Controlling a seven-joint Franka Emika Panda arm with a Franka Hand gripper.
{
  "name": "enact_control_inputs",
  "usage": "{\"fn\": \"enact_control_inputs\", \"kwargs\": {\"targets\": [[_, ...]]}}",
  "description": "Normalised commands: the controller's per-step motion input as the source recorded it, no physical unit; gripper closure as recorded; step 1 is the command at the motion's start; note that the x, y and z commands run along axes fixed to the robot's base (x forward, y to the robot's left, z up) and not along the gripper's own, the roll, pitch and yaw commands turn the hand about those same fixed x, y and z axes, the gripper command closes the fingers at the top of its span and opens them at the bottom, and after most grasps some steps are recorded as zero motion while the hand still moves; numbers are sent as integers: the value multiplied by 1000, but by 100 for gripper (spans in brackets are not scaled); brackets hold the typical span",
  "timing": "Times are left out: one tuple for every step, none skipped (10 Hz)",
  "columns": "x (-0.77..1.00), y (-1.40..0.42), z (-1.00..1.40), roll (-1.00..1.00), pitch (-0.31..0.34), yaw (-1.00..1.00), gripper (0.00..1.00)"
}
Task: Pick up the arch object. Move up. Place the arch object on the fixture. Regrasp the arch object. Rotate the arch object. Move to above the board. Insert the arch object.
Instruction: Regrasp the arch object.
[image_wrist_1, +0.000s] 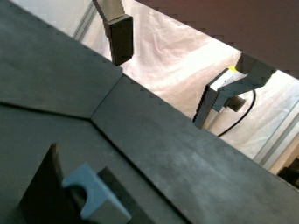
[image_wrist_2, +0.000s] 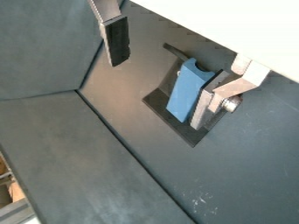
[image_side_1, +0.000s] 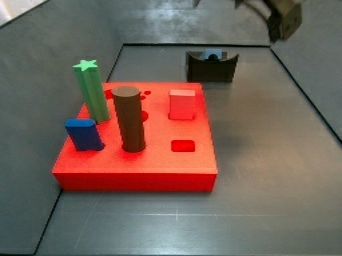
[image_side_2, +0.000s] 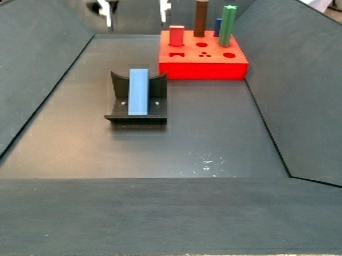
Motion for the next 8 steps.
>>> {"fn": "enact_control_inputs", "kwargs": {"targets": [[60,61,-1000,94,-87,86,0],[68,56,-1000,76,-100,54,0],[76,52,-1000,73,-100,30,0],[89,46,-1000,71,-94,3,0],[101,40,-1000,70,-74,-16,0],[107,37,-1000,71,-61,-22,0],[105,26,-905,70,-39,-28,0],[96,19,-760,69,-26,-28,0]]}}
